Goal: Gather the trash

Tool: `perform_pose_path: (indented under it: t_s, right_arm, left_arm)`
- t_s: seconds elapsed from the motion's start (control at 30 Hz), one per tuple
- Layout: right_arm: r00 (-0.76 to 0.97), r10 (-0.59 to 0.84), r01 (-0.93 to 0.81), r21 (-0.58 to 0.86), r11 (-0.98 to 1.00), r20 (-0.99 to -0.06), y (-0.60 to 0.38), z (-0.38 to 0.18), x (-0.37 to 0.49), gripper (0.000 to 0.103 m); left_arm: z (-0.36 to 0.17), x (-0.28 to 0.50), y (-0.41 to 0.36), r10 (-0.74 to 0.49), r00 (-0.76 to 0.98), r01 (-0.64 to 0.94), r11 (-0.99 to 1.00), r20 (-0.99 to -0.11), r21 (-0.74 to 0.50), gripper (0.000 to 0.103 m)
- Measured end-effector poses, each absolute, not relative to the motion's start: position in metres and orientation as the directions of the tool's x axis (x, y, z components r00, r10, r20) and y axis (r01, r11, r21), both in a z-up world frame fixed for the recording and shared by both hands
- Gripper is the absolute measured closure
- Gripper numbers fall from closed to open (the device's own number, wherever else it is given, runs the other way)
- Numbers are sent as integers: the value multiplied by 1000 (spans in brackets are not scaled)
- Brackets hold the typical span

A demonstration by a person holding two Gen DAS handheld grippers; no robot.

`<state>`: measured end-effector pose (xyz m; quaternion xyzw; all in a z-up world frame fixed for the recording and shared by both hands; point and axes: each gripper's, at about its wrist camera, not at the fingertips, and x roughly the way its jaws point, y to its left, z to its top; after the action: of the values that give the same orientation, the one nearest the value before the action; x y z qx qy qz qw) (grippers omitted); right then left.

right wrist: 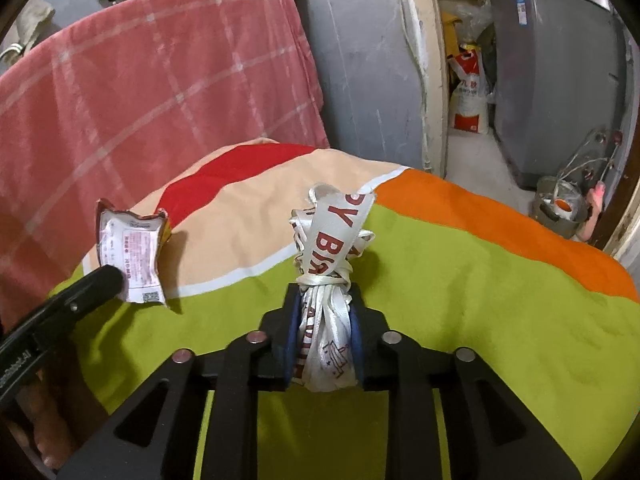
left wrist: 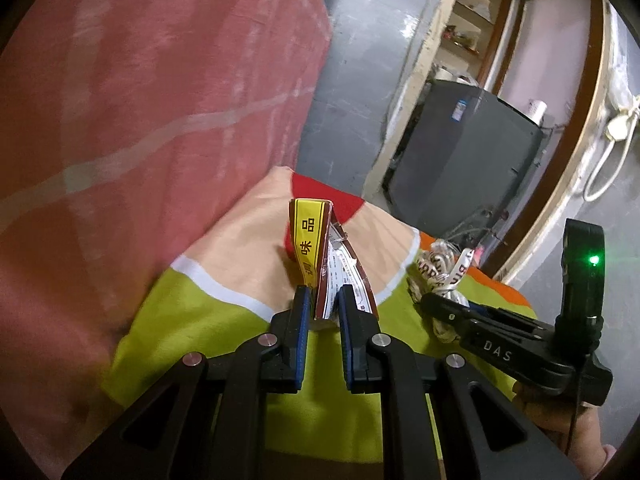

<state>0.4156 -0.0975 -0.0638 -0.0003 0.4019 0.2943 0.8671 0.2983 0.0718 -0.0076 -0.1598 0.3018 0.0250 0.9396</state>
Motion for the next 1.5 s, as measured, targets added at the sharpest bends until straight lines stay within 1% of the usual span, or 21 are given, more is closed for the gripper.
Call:
perform_pose_path:
  t_s: [0.07, 0.17, 0.2, 0.33, 0.43, 0.47, 0.5, 0.53, 0.77, 0.87, 1.0, 1.1, 1.33, 1.5]
  right_arm:
    - [497, 513, -515, 238, 823, -700, -96, -65, 418, 76]
    - [489, 518, -522, 241, 819, -702, -92, -65, 420, 74]
    - [484, 518, -524, 241, 817, -705, -91, -66, 421, 72]
    - [475, 503, -532, 219, 818, -722, -85, -68, 423, 69]
    - [482, 475, -533, 183, 826, -736, -79, -69, 424, 70]
    - [487, 464, -533, 169, 829, -740, -77, -69, 424, 70]
    - [492, 453, -533, 154, 832, -744, -75, -69, 425, 74]
    - [498, 442, -530, 142, 836, -746, -74, -69, 426, 83]
    - [515, 427, -531, 114, 840, -743, -76, -67, 420, 86]
    - [530, 457, -523, 149, 839, -715, -90, -63, 411, 86]
    - [589, 492, -513, 174, 841, -642, -115, -47, 390, 86]
    - [649, 489, -507, 149, 849, -582, -132, -30, 369, 86]
    - [767, 449, -460, 95, 883, -459, -180, 6, 322, 86]
    - [833, 395, -402, 68, 913, -387, -220, 27, 288, 86]
  left_arm:
    - [-6, 297, 75, -39, 825, -150, 947, -564, -285, 92]
    - [-4, 296, 80, -31, 831, -157, 945, -556, -286, 92]
    - [-4, 297, 81, -31, 830, -158, 944, -557, -289, 92]
    - [-7, 298, 80, -35, 823, -158, 945, -568, -286, 92]
    - [-7, 297, 79, -36, 823, -154, 947, -568, -283, 92]
    - [-8, 297, 79, -37, 822, -154, 946, -568, -284, 92]
    - [-8, 298, 79, -39, 821, -153, 946, -569, -285, 92]
    - [-8, 298, 79, -40, 821, -152, 946, -570, -286, 92]
    - [-7, 300, 80, -52, 821, -132, 952, -569, -278, 92]
    - [-5, 299, 76, -56, 826, -115, 957, -561, -265, 92]
    - [-1, 293, 63, -58, 838, -88, 967, -543, -239, 92]
    - [2, 289, 51, -65, 845, -66, 972, -531, -225, 93]
    - [13, 278, 16, -102, 862, 1, 980, -496, -200, 93]
    - [28, 264, -24, -161, 884, 85, 978, -439, -188, 93]
